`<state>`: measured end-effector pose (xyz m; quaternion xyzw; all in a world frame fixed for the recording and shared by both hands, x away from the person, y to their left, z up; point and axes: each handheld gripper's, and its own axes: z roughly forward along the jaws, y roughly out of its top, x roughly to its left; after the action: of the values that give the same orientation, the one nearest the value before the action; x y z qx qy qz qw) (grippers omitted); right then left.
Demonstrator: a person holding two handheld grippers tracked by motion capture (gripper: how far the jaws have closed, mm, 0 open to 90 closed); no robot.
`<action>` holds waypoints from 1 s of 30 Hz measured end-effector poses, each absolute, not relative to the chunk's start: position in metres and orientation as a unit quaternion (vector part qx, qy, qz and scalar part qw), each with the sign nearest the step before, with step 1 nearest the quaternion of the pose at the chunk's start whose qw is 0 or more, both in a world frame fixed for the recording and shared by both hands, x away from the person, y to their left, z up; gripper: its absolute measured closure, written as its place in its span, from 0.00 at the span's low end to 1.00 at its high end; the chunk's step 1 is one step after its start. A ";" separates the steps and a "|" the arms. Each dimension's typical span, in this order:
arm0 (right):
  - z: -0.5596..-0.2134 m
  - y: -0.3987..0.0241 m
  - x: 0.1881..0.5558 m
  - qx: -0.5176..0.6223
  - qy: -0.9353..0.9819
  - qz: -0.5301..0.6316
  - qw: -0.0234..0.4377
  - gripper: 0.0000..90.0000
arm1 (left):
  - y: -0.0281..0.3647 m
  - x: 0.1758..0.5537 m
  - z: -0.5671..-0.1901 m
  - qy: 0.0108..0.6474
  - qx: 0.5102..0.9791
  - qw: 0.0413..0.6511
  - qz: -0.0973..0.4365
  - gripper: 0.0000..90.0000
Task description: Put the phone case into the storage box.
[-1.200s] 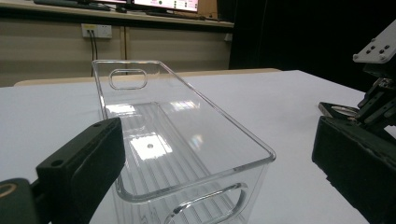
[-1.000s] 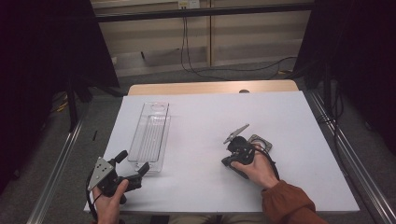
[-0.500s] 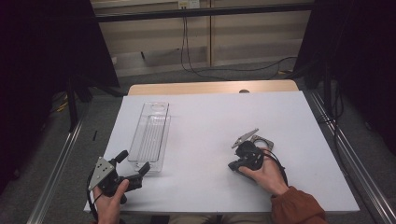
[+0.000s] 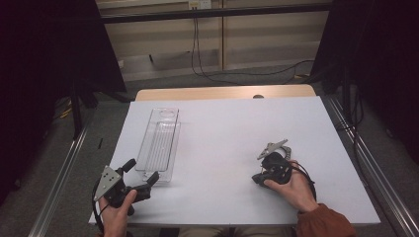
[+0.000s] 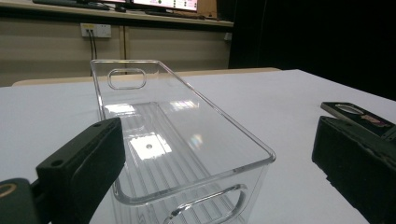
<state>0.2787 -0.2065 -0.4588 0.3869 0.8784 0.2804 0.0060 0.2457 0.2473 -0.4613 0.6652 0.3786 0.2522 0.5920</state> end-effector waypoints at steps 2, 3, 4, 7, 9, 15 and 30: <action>-0.458 -0.211 0.278 0.396 0.876 0.276 0.006 1.00 | 0.248 0.246 -0.462 0.378 0.664 0.594 0.252 0.03; -0.459 -0.214 0.278 0.394 0.876 0.278 0.008 1.00 | 0.248 0.246 -0.461 0.377 0.666 0.593 0.251 0.03; -0.459 -0.216 0.277 0.396 0.875 0.278 0.008 1.00 | 0.248 0.246 -0.461 0.376 0.666 0.593 0.252 0.03; -0.459 -0.222 0.276 0.404 0.872 0.276 0.006 1.00 | 0.248 0.246 -0.462 0.377 0.665 0.593 0.253 0.03; -0.460 -0.225 0.274 0.408 0.871 0.275 0.008 1.00 | 0.247 0.246 -0.461 0.377 0.665 0.593 0.253 0.03; -0.463 -0.234 0.270 0.421 0.864 0.277 0.003 1.00 | 0.248 0.246 -0.462 0.379 0.664 0.593 0.252 0.03; -0.464 -0.254 0.262 0.451 0.847 0.281 0.010 1.00 | 0.249 0.245 -0.461 0.379 0.665 0.592 0.254 0.03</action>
<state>0.2616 -0.2537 -0.4636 0.4512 0.8469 0.2812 0.0102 0.2453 0.2490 -0.4611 0.6646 0.3788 0.2540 0.5919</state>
